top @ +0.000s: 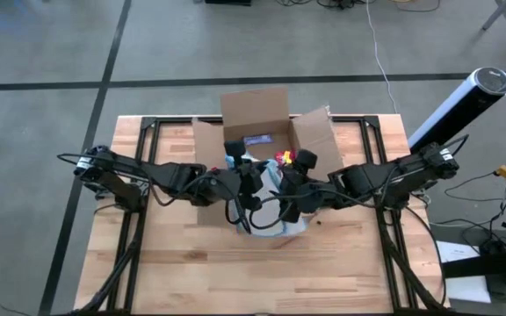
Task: Unpack boxes
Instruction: Open the transparent blue transparent zip bag
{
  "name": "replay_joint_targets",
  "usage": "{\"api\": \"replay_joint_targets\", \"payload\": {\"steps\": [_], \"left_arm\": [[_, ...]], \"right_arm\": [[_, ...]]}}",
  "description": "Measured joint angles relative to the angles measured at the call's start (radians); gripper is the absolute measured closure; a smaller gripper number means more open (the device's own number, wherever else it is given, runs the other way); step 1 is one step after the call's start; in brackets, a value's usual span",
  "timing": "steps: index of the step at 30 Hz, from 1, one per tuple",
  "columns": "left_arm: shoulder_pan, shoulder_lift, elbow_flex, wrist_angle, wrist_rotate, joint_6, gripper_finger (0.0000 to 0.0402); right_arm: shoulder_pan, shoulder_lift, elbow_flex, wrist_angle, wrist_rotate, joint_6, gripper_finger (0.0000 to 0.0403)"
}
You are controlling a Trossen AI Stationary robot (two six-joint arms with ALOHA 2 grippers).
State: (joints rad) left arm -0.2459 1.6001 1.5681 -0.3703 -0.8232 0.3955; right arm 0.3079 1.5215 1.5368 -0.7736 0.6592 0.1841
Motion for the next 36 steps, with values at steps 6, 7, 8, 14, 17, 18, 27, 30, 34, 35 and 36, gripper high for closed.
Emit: {"api": "replay_joint_targets", "payload": {"steps": [6, 7, 8, 14, 17, 18, 27, 30, 34, 35, 36], "left_arm": [[-0.018, 0.000, 0.000, 0.030, -0.012, 0.021, 0.0402], [-0.020, 0.000, 0.000, 0.029, -0.012, 0.021, 0.0402], [-0.021, 0.000, 0.000, 0.028, -0.012, 0.017, 0.0402], [-0.022, 0.000, -0.003, -0.053, -0.011, -0.077, 0.0402], [-0.022, 0.003, -0.027, -0.074, -0.010, -0.132, 0.0402], [-0.022, 0.005, -0.041, -0.076, -0.007, -0.147, 0.0402], [-0.024, 0.006, -0.131, -0.067, -0.003, -0.244, 0.0402], [-0.024, 0.009, -0.132, -0.033, -0.003, -0.236, 0.0402], [-0.023, 0.010, -0.130, 0.036, 0.044, -0.194, 0.0402], [-0.023, 0.010, -0.130, 0.053, 0.057, -0.183, 0.0402], [-0.024, 0.010, -0.130, 0.064, 0.064, -0.171, 0.0402]], "right_arm": [[-0.001, 0.000, -0.001, -0.037, 0.087, -0.010, 0.0104], [-0.003, 0.000, -0.001, -0.052, 0.111, -0.011, 0.0105], [-0.005, 0.000, -0.001, -0.067, 0.132, -0.010, 0.0107], [-0.014, 0.000, -0.001, -0.124, 0.173, 0.023, 0.0119], [-0.013, 0.000, -0.001, -0.124, 0.172, 0.037, 0.0123], [-0.012, 0.000, -0.001, -0.126, 0.171, 0.045, 0.0124], [-0.009, 0.000, -0.001, -0.151, 0.099, 0.132, 0.0119], [-0.009, 0.008, -0.002, -0.152, 0.075, 0.152, 0.0116], [-0.009, 0.044, -0.002, -0.154, 0.065, 0.158, 0.0119], [-0.009, 0.057, -0.003, -0.155, 0.065, 0.158, 0.0121], [-0.010, 0.070, -0.003, -0.156, 0.064, 0.158, 0.0122]]}}
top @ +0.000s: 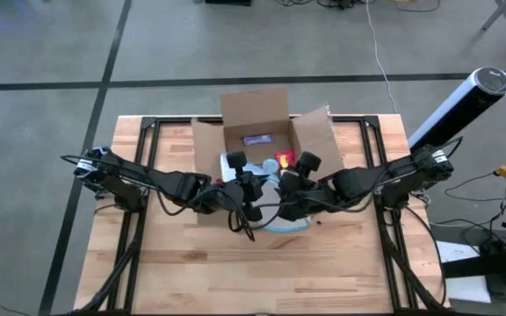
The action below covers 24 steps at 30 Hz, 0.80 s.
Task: Unpack boxes
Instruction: Open the transparent blue transparent zip bag
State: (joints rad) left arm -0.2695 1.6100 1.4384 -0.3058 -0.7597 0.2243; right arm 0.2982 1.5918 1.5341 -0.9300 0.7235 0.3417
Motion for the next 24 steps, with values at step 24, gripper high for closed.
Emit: {"api": "replay_joint_targets", "payload": {"steps": [24], "left_arm": [[-0.012, 0.000, 0.000, -0.003, 0.011, 0.018, 0.0402]], "right_arm": [[0.000, 0.067, -0.002, -0.252, 0.088, 0.123, 0.0266]]}}
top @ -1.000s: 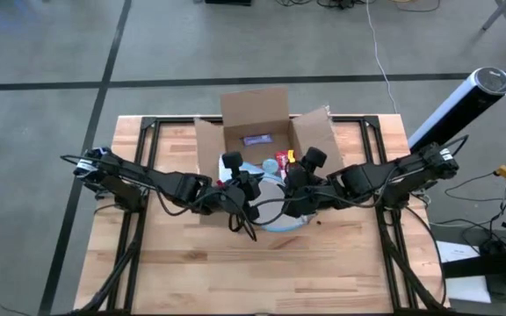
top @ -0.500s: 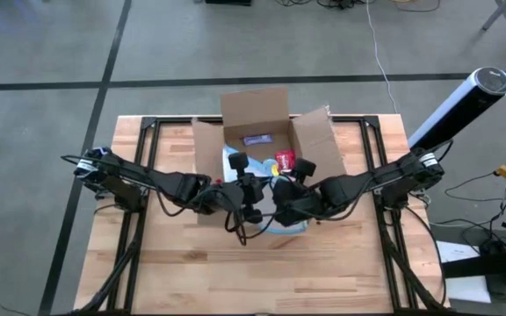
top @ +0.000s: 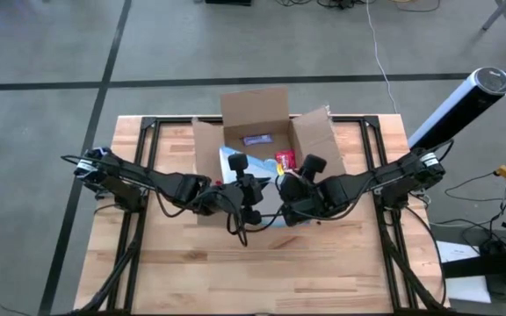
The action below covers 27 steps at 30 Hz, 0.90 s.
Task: Unpack boxes
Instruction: Open the transparent blue transparent zip bag
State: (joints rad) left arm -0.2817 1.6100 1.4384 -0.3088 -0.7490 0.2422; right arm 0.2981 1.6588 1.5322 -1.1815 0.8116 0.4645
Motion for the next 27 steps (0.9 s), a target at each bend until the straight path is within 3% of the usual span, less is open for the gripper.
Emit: {"api": "replay_joint_targets", "payload": {"steps": [4, 6, 15, 27], "left_arm": [[0.000, 0.000, -0.003, -0.005, 0.000, 0.000, 0.0402], [0.000, 0.000, -0.008, -0.006, 0.000, -0.001, 0.0402], [-0.001, 0.000, -0.058, -0.014, 0.004, 0.000, 0.0402], [0.000, -0.006, -0.068, -0.099, 0.000, -0.023, 0.0395]], "right_arm": [[0.000, 0.000, 0.000, 0.004, -0.008, -0.028, 0.0363], [0.000, 0.000, 0.000, 0.006, -0.008, -0.042, 0.0392], [0.000, 0.000, -0.001, 0.017, -0.007, -0.059, 0.0402], [0.009, -0.064, -0.001, -0.045, 0.104, -0.071, 0.0403]]}}
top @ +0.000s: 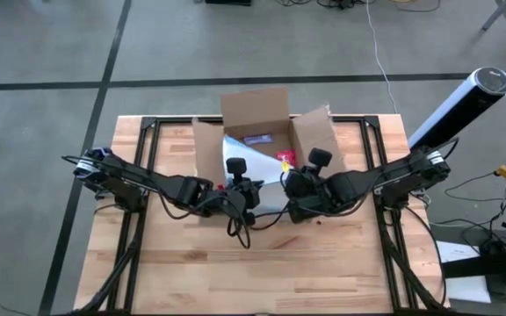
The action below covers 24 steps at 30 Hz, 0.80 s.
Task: Unpack boxes
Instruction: Open the transparent blue transparent zip bag
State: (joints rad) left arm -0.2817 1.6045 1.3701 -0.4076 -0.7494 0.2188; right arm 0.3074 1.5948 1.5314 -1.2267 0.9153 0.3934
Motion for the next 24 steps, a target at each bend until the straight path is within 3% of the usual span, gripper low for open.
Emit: {"api": "replay_joint_targets", "payload": {"steps": [5, 12, 24], "left_arm": [[-0.001, -0.012, 0.005, 0.007, -0.013, 0.068, 0.0383], [-0.008, -0.021, 0.110, 0.015, -0.064, 0.179, 0.0351], [-0.050, -0.022, 0.159, 0.026, -0.063, 0.222, 0.0217]], "right_arm": [[0.007, -0.047, 0.000, -0.007, 0.006, 0.003, 0.0403], [0.007, -0.065, 0.000, -0.034, 0.048, -0.001, 0.0403], [0.007, -0.111, 0.086, -0.134, 0.137, 0.008, 0.0403]]}}
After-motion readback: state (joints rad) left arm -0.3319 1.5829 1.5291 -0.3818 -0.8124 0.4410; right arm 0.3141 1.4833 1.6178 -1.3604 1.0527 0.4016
